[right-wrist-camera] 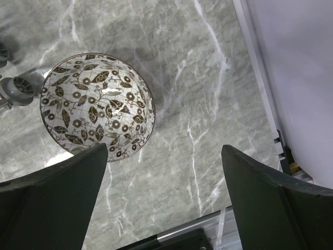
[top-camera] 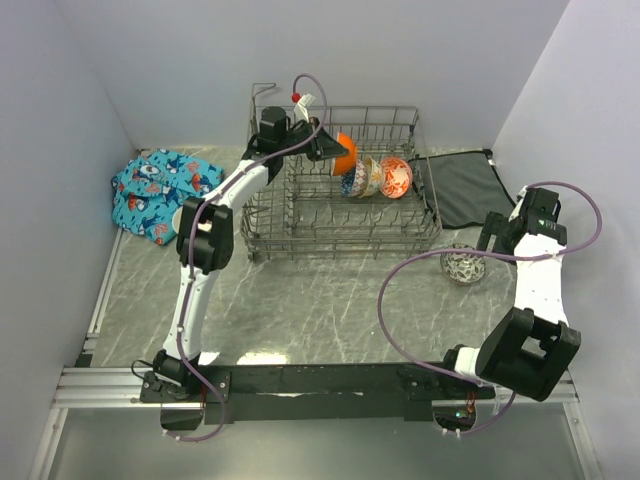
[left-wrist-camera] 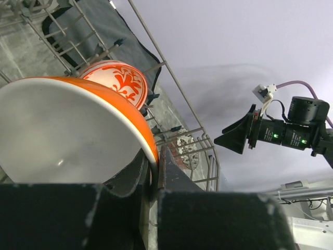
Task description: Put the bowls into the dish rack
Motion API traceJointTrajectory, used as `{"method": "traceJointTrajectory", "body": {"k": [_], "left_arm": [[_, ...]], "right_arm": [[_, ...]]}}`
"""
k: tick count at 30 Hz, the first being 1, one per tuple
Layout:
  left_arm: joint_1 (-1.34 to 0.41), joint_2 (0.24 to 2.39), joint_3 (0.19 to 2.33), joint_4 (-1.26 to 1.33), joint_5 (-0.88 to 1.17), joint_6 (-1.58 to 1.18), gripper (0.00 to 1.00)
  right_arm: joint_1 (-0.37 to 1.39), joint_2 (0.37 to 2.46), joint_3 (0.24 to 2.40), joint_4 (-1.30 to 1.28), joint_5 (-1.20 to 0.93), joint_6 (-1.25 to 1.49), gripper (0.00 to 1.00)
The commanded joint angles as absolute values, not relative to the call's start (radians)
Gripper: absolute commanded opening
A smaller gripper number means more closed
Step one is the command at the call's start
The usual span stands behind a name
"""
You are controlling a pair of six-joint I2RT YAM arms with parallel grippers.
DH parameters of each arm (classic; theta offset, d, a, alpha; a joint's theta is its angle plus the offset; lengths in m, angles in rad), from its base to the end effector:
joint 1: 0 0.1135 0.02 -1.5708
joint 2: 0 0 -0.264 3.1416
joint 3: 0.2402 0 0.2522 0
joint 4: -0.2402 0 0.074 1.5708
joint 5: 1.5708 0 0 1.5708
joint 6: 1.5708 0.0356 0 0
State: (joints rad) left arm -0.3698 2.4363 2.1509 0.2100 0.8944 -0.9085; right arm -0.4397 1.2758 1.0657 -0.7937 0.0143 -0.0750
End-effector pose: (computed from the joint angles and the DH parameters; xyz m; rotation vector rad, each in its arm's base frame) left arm 0.5205 -0.2315 0.2660 0.2850 1.8967 -1.6440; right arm 0.2298 -0.1087 0.2812 0.4748 2.5450 -0.2099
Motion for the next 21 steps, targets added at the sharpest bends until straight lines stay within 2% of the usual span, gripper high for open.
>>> {"method": "traceJointTrajectory", "body": {"k": [1, 21], "left_arm": [[-0.357, 2.396, 2.131, 0.285, 0.928, -0.934, 0.01], [-0.330, 2.388, 2.100, 0.120, 0.854, -0.835, 0.01]], "right_arm": [[-0.452, 1.284, 1.098, -0.769, 0.037, -0.091, 0.98], [-0.454, 1.316, 1.127, -0.764, 0.035, -0.094, 0.98]]}}
